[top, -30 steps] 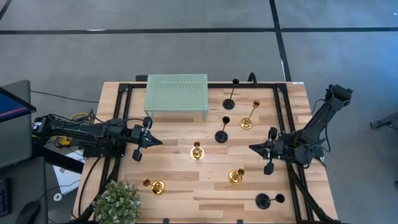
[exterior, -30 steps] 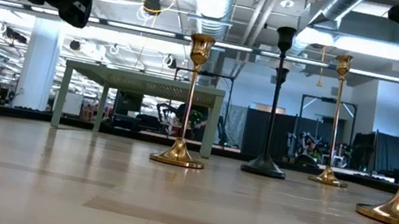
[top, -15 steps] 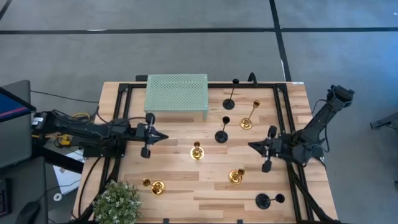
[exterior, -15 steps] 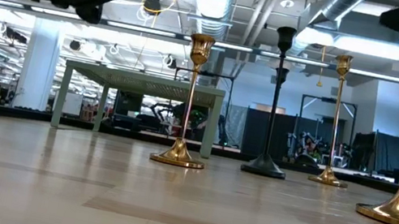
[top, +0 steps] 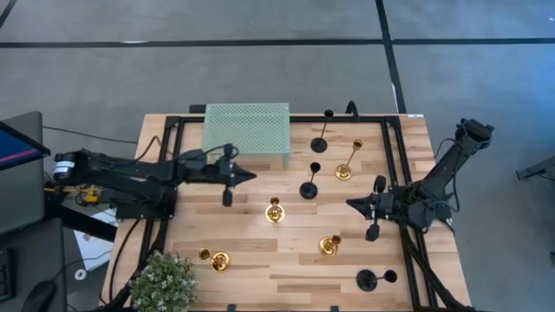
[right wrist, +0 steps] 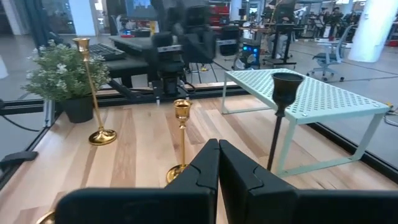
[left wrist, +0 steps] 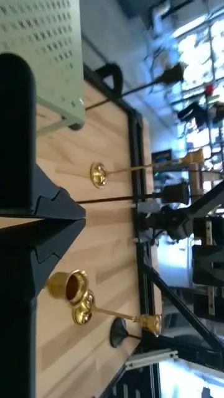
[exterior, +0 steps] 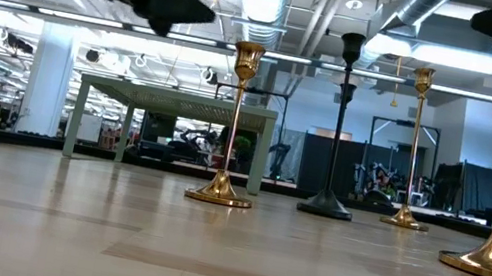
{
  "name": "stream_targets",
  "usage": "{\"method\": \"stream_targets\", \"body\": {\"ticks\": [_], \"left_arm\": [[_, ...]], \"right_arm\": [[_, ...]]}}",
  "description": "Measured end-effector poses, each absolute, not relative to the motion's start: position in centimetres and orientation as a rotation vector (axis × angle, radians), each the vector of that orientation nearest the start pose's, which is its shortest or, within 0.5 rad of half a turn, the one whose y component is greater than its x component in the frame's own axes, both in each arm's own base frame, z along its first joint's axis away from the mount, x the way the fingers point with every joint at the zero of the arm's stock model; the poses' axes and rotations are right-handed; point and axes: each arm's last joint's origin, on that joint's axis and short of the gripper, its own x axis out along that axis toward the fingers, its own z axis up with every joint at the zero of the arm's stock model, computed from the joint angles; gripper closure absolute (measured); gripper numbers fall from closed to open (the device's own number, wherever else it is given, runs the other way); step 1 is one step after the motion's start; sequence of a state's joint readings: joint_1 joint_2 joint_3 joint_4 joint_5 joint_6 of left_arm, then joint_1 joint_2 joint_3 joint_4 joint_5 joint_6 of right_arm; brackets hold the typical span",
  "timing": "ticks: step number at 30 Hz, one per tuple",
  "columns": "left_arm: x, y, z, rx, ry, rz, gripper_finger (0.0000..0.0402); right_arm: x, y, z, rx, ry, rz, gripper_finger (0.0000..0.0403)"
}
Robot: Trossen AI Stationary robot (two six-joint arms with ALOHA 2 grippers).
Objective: Pick & Place candle stick holders
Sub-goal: Put the black candle holder on the shelf
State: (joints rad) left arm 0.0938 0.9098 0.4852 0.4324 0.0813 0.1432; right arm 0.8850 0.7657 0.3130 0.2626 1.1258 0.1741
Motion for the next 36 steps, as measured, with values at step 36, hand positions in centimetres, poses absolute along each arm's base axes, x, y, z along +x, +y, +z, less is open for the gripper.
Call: {"method": "stream_targets", "body": {"ticks": [36], "left_arm": [[21.4,3.8,30.1,0.155,0.008,-0.146,0.0398]], "right_arm": [[15.0,8.7,19.5,-0.019,0.19,-0.382,0.0403]]}}
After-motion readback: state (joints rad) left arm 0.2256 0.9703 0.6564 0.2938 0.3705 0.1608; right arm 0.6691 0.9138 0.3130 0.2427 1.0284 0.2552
